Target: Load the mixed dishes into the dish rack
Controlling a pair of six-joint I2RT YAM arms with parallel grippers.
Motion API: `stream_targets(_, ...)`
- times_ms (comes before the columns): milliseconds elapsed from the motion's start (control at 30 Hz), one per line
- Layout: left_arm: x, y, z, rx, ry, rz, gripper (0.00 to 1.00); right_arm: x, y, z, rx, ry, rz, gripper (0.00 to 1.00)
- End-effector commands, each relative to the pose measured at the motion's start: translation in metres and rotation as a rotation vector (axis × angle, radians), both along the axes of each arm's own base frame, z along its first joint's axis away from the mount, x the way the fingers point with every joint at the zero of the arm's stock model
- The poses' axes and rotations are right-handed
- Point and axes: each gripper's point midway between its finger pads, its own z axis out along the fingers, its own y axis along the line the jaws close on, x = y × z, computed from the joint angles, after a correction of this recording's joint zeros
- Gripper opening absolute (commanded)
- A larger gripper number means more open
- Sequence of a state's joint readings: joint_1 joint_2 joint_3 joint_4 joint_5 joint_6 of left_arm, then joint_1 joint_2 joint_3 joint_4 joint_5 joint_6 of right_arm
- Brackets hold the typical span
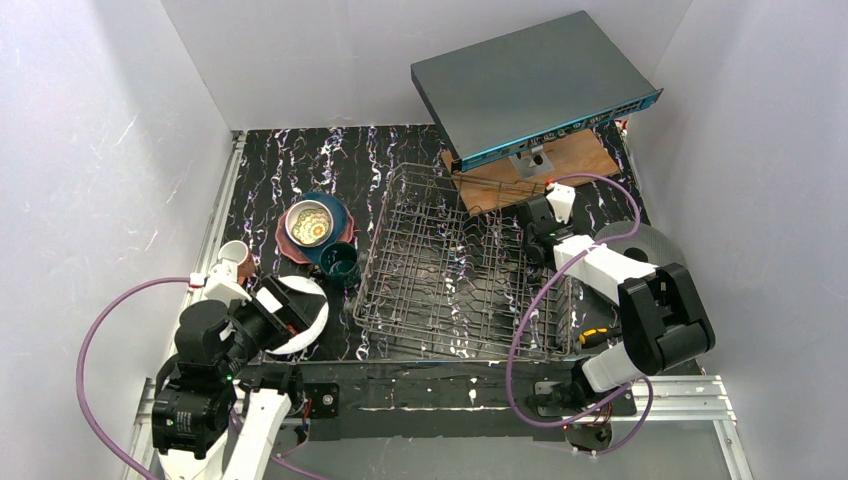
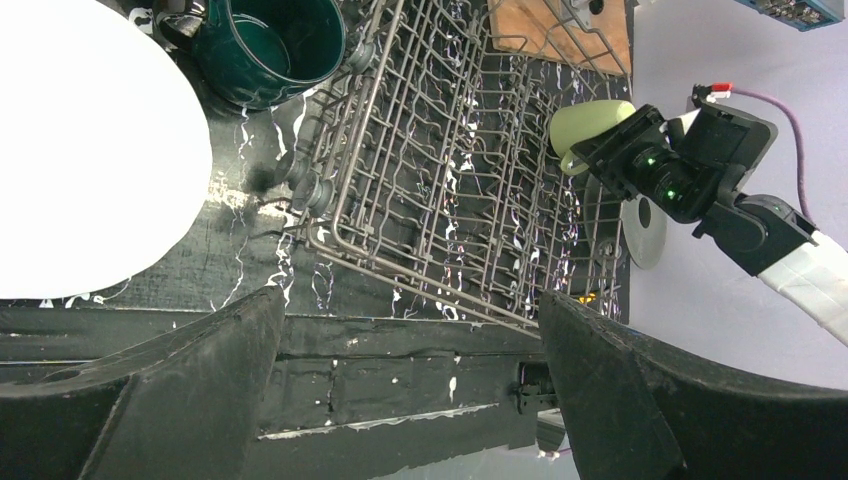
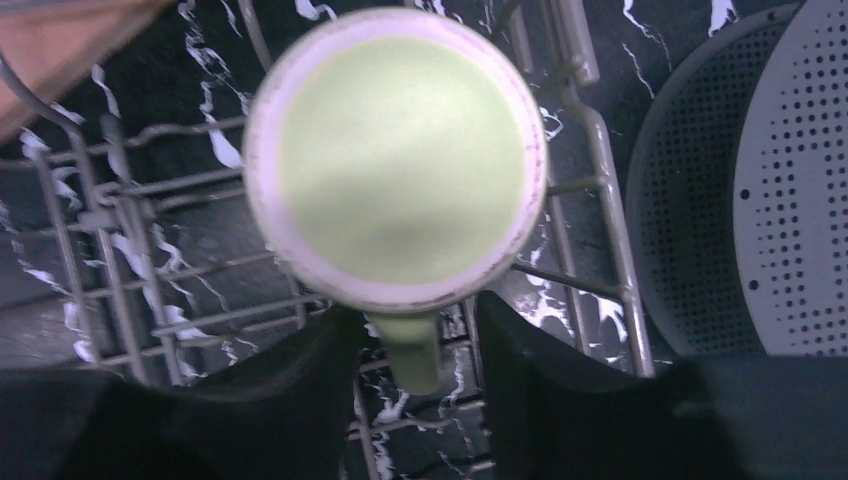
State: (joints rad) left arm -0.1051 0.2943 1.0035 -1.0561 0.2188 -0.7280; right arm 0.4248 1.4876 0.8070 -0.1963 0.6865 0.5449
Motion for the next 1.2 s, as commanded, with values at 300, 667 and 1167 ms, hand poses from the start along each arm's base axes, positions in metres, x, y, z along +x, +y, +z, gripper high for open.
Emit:
stream_targets(300, -0.004, 0.000, -0.016, 0.053, 0.095, -0.039, 0.98, 0.000, 0.038, 0.087, 0.120, -0.186, 0.138, 0.85)
stream_targets(667, 0.045, 0.003, -0.068, 0.079, 0.350, 0.022, 0.91, -0.114, 0.185, 0.095, 0.505, -0.126, 0.793, 0.97)
stream_targets(1167, 0.134, 0.027, -0.121, 0.123, 0.628, 0.373, 0.71, -0.135, 0.184, 0.103, 0.444, -0.117, 0.858, 0.92)
